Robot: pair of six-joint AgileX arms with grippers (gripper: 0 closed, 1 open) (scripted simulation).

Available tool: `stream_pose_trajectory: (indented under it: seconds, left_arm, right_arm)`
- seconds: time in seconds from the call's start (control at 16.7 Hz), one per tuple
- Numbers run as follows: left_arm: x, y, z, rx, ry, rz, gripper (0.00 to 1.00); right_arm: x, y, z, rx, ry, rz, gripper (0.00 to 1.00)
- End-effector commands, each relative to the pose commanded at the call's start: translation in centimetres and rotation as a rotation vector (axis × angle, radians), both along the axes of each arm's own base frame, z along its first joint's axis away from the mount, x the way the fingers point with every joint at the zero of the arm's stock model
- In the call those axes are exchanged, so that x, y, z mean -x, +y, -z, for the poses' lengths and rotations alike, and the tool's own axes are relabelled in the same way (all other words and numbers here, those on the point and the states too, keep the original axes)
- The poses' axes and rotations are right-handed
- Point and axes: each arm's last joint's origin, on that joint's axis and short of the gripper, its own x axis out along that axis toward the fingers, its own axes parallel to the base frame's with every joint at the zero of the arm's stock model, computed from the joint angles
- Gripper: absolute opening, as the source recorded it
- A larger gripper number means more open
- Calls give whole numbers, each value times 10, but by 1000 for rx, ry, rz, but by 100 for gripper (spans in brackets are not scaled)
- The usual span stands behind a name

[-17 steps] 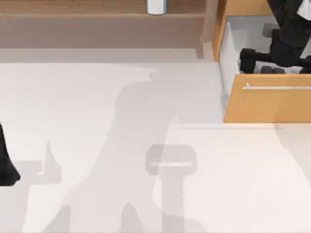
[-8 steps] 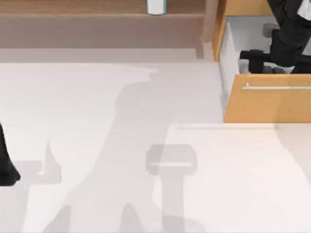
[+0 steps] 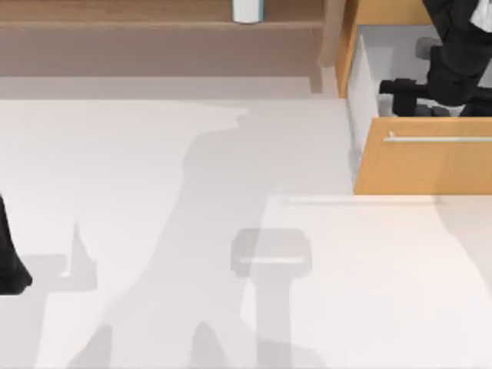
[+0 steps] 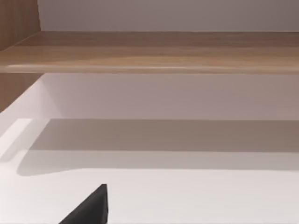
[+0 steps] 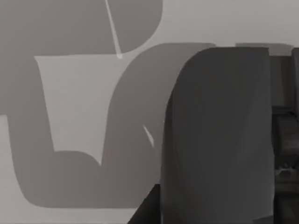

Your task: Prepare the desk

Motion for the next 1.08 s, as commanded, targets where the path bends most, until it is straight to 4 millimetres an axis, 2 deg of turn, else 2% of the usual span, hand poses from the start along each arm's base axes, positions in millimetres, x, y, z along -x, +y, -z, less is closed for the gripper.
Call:
stream_pose_trajectory:
  seconds: [0.3, 0.48, 0.6, 0.72, 0.9, 1.08]
  left_arm:
    - [0, 0, 0, 0, 0, 0, 100]
    - [0, 0, 0, 0, 0, 0, 100]
    - [0, 0, 0, 0, 0, 0, 100]
    - [0, 0, 0, 0, 0, 0, 100]
    - [0, 0, 0, 0, 0, 0, 100]
    - [0, 0, 0, 0, 0, 0, 100]
  right_arm:
    - [0, 0, -2, -1, -4, 2, 0]
    - [6, -3, -21, -24, -25, 9, 0]
    - [15, -8, -48, -58, -63, 22, 0]
    - [27, -20, -85, -103, -138, 42, 0]
    - [49, -51, -134, -158, -255, 91, 0]
    - [77, -89, -167, -181, -348, 140, 0]
